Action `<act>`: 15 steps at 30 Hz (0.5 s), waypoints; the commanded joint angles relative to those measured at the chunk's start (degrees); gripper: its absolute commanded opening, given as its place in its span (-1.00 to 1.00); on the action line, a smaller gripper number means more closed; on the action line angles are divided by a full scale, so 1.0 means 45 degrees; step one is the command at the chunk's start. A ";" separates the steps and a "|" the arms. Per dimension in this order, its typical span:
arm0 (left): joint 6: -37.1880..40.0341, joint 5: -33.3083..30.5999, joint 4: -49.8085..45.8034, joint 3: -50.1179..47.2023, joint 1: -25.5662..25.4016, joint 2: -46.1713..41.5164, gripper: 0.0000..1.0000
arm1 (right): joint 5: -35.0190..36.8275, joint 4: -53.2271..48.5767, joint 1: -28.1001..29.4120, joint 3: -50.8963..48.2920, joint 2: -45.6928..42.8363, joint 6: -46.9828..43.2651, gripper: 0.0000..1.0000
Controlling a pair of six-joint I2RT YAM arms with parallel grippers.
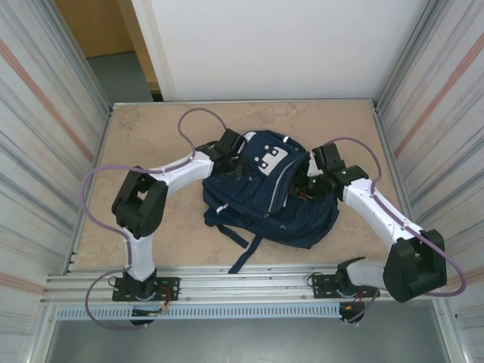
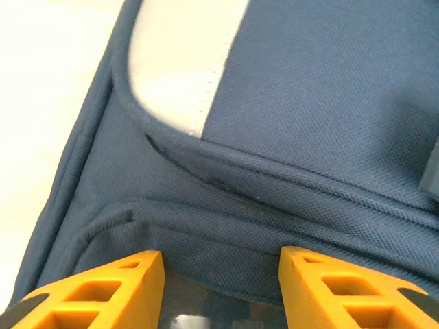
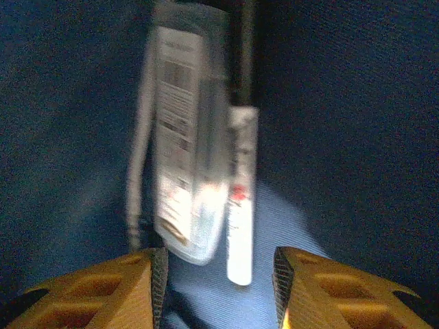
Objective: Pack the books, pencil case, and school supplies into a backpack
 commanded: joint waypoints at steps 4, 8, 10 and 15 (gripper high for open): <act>-0.1398 -0.0993 -0.0918 -0.2145 0.0728 -0.0711 -0.09 | 0.2318 -0.0679 -0.0351 -0.0029 -0.1146 -0.1626 -0.09; -0.1691 -0.0585 -0.0904 -0.3630 0.1059 -0.1792 -0.09 | 0.2885 -0.0918 -0.0482 0.0088 -0.1308 -0.1750 -0.10; -0.1676 -0.0897 -0.1003 -0.4389 0.1105 -0.2362 -0.09 | 0.2978 -0.0901 -0.0599 0.0066 -0.1324 -0.1878 -0.11; -0.1103 0.0175 -0.0993 -0.5962 0.1008 -0.4078 -0.12 | 0.2313 -0.0171 -0.0770 -0.0355 -0.1619 -0.1939 -0.11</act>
